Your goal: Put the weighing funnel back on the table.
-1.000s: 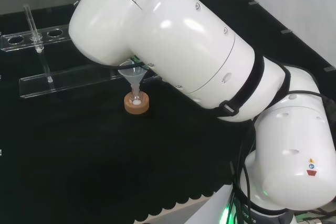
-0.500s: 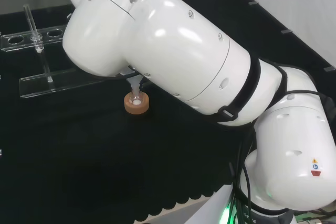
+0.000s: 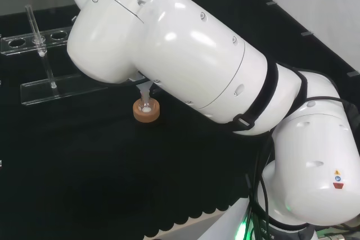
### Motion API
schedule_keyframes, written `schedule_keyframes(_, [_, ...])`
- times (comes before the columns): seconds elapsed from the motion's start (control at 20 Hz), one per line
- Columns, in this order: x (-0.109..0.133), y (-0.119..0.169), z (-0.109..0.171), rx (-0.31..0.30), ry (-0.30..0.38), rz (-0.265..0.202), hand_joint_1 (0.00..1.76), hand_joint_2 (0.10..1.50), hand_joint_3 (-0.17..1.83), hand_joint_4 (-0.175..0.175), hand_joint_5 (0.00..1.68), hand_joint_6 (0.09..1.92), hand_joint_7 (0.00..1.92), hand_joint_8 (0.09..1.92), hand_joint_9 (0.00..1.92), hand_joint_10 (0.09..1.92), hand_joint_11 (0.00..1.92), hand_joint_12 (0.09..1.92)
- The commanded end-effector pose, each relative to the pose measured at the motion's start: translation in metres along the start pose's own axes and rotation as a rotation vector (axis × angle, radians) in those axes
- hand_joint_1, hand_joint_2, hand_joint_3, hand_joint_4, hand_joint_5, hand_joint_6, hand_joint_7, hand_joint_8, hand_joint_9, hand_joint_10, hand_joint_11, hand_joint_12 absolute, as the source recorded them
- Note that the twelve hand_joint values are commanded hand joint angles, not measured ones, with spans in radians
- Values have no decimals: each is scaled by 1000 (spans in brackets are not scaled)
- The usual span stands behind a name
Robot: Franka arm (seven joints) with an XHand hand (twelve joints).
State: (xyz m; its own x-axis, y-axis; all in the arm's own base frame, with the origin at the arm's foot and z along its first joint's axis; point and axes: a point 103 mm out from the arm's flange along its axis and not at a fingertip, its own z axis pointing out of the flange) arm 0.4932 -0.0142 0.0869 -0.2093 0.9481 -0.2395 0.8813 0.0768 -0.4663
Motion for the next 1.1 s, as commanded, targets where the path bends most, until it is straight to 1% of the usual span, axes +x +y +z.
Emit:
schedule_keyframes(0.05, [6, 0, 0, 17, 2, 4, 1063, 855, 403, 175, 1097, 879, 400, 669, 737, 555, 375, 1320])
schedule_keyframes(0.1, [6, 0, 0, 26, -2, 6, 1049, 923, 293, 175, 1065, 904, 381, 680, 725, 565, 369, 1325])
schedule_keyframes(0.15, [7, 0, 1, 30, 0, 6, 1013, 931, 225, 136, 994, 865, 367, 683, 714, 570, 363, 1323])
schedule_keyframes(0.2, [8, 0, 1, 33, 1, 4, 985, 898, 245, 93, 922, 816, 351, 682, 703, 572, 358, 1321])
schedule_keyframes(0.25, [8, 0, 1, 37, 1, 4, 967, 843, 329, 64, 870, 784, 339, 683, 696, 575, 355, 1320])
schedule_keyframes(0.3, [7, 0, 2, 46, -3, 5, 954, 786, 427, 44, 823, 762, 327, 685, 688, 579, 348, 1324])
schedule_keyframes(0.35, [6, 0, 2, 51, -3, 7, 947, 740, 511, 31, 787, 749, 316, 688, 681, 584, 343, 1327])
schedule_keyframes(0.45, [5, -1, 2, 58, -4, 9, 938, 695, 593, 12, 717, 726, 291, 688, 664, 588, 330, 1328])
schedule_keyframes(0.55, [4, -2, 1, 65, -7, 10, 932, 678, 618, -3, 646, 699, 268, 685, 647, 588, 319, 1330])
schedule_keyframes(0.7, [1, -4, 0, 75, -7, 18, 923, 666, 630, -15, 569, 663, 241, 686, 628, 594, 304, 1340])
schedule_keyframes(0.85, [-3, -6, 1, 70, 5, 7, 918, 658, 636, -25, 513, 628, 223, 690, 611, 603, 291, 1349])
schedule_keyframes(0.95, [-4, -7, 0, 64, 4, 13, 912, 648, 642, -39, 426, 515, 199, 700, 590, 623, 281, 1358])
schedule_keyframes(1.1, [-8, -17, -8, 50, 15, 23, 893, 633, 642, -59, 337, 268, 160, 714, 544, 657, 258, 1374])
